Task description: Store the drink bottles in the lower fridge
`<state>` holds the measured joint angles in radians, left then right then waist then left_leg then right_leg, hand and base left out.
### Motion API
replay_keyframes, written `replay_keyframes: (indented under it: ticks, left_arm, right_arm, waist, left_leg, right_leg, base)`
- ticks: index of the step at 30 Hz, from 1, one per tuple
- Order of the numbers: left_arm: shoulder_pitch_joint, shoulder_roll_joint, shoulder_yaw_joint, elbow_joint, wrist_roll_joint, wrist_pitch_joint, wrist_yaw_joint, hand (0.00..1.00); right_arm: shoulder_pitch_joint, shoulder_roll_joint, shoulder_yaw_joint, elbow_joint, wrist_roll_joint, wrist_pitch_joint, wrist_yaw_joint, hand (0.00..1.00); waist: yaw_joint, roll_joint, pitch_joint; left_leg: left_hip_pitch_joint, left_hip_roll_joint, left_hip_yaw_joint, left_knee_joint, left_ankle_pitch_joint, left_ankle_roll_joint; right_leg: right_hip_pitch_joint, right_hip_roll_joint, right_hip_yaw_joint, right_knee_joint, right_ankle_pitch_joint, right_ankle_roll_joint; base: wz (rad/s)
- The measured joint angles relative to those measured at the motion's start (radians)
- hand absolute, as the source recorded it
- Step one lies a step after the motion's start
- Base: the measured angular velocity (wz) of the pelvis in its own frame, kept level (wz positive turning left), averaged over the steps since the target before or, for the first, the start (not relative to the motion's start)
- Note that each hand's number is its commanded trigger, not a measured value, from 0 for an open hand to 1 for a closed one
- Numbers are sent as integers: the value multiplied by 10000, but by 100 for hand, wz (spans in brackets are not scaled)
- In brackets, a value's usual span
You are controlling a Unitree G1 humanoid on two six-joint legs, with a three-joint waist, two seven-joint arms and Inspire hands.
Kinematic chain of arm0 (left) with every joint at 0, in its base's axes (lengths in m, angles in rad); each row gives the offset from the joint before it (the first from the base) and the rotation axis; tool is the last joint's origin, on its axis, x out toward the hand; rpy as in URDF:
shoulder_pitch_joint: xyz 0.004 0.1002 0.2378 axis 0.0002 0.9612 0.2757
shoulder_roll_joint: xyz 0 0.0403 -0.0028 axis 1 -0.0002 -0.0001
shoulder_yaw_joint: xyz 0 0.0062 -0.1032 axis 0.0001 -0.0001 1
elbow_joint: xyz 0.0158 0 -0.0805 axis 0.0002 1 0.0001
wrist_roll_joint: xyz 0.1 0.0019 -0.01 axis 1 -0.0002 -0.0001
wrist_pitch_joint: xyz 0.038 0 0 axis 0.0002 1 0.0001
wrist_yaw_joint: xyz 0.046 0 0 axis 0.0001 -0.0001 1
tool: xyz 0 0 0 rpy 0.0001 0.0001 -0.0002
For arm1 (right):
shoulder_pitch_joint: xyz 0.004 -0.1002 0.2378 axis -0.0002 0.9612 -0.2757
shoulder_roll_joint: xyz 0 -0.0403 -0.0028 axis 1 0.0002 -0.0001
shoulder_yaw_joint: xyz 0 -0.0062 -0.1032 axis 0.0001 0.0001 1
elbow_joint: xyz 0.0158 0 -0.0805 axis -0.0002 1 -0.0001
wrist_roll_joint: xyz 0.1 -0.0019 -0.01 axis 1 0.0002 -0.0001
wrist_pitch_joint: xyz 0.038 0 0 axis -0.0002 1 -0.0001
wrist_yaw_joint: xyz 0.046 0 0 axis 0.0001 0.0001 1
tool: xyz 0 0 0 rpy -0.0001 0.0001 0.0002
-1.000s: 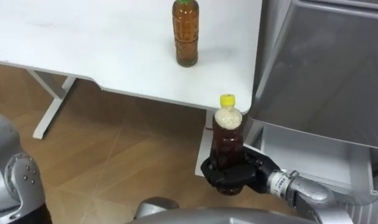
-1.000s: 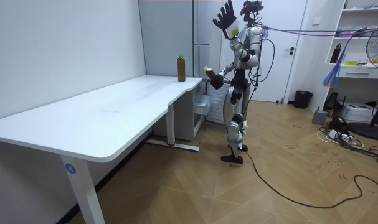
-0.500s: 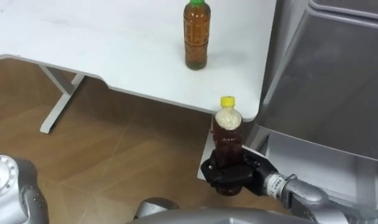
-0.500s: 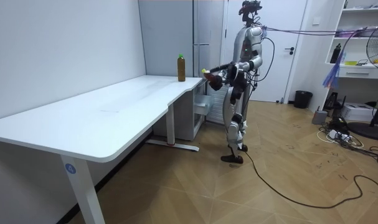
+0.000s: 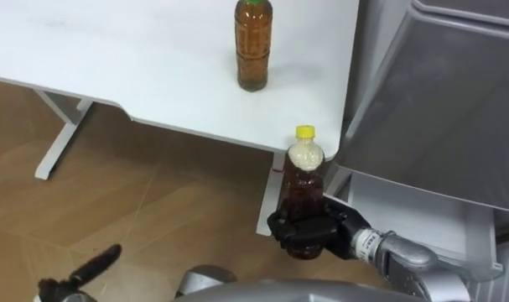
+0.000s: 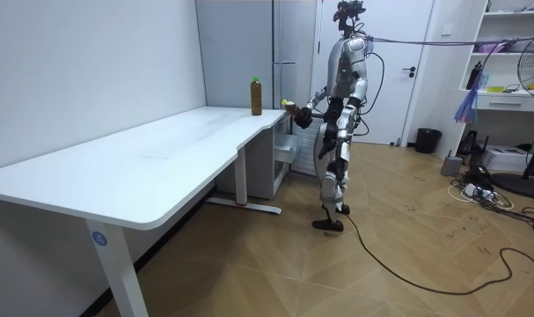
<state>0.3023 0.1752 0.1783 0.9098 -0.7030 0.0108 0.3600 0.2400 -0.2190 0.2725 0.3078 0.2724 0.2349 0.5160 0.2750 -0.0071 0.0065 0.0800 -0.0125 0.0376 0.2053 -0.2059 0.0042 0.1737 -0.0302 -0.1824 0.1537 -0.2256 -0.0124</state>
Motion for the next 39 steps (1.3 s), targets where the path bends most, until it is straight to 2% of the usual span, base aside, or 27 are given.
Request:
replay_keyframes:
  ticks: [2,5,8,12,15,17,21,26,30,39]
  left_arm:
    - [-37,0,-1,790,75,386,-519,0]
    - [-34,-1,-141,1778,1101,932,-1166,0]
    - [-46,-11,-605,2153,2115,1360,-1603,0]
    - [-314,-37,-1268,2483,3883,1684,-2100,0]
    - [-491,-62,-1538,2501,4777,1819,-2290,0]
    - [-581,-167,-1582,2492,5889,1888,-2405,0]
    - [-584,-213,-1843,2384,7275,2296,-2582,0]
    - [-632,-220,-2051,2262,8286,2446,-2695,0]
    - [-697,-250,-2151,2150,8440,2452,-2918,0]
    - [-691,-458,-2269,2102,8427,2466,-3038,0]
  right_arm:
    - [-68,-3,-6,0,-3,188,-4,100]
    - [-67,-71,-20,62,-19,297,-28,100]
    - [-93,-47,-187,281,35,466,-39,100]
    - [-325,20,-310,1192,99,462,-364,100]
    - [-346,60,-453,1686,82,453,-600,100]
    - [-315,76,-569,2133,82,459,-817,100]
    - [-354,79,-610,2951,1085,457,-1237,100]
    - [-288,39,-615,3335,2470,450,-1581,100]
    - [-240,49,-614,3478,3580,422,-1703,100]
    - [-107,90,-620,4349,5925,201,-2023,100]
  waist:
    - [-229,7,4]
    - [-519,4,10]
    - [-837,23,7]
    - [-1363,84,18]
    - [-1613,88,15]
    - [-1691,81,4]
    - [-2070,-30,-55]
    - [-2272,-83,-53]
    - [-2424,-91,-61]
    - [-2452,-92,-72]
  left_leg:
    - [-30,2,-10,4,-3,-3]
    - [-106,3,-3,12,-11,4]
    - [-215,5,22,79,-13,8]
    - [-266,-5,24,159,-14,19]
    - [-264,4,52,148,-32,28]
    - [-241,38,185,136,-39,22]
    - [-236,29,186,193,-39,22]
    - [-205,16,181,201,-39,23]
    - [-176,11,185,211,-40,23]
    - [-125,26,301,191,-46,25]
  right_leg:
    - [1,0,-34,-2,1,-2]
    - [-20,-8,-58,5,1,-2]
    - [-130,-8,30,61,2,-2]
    - [-144,-18,36,167,2,0]
    - [-157,-10,83,175,3,1]
    - [-166,19,292,184,7,-6]
    - [-169,3,211,172,7,-4]
    - [-166,-10,194,115,-2,9]
    - [-146,-10,222,89,-2,10]
    - [-149,18,407,35,3,11]
  base:
    - [2]
    - [3]
    - [-2]
    - [-1]
    - [-6]
    - [-15]
    - [-2]
    - [0]
    - [0]
    - [-2]
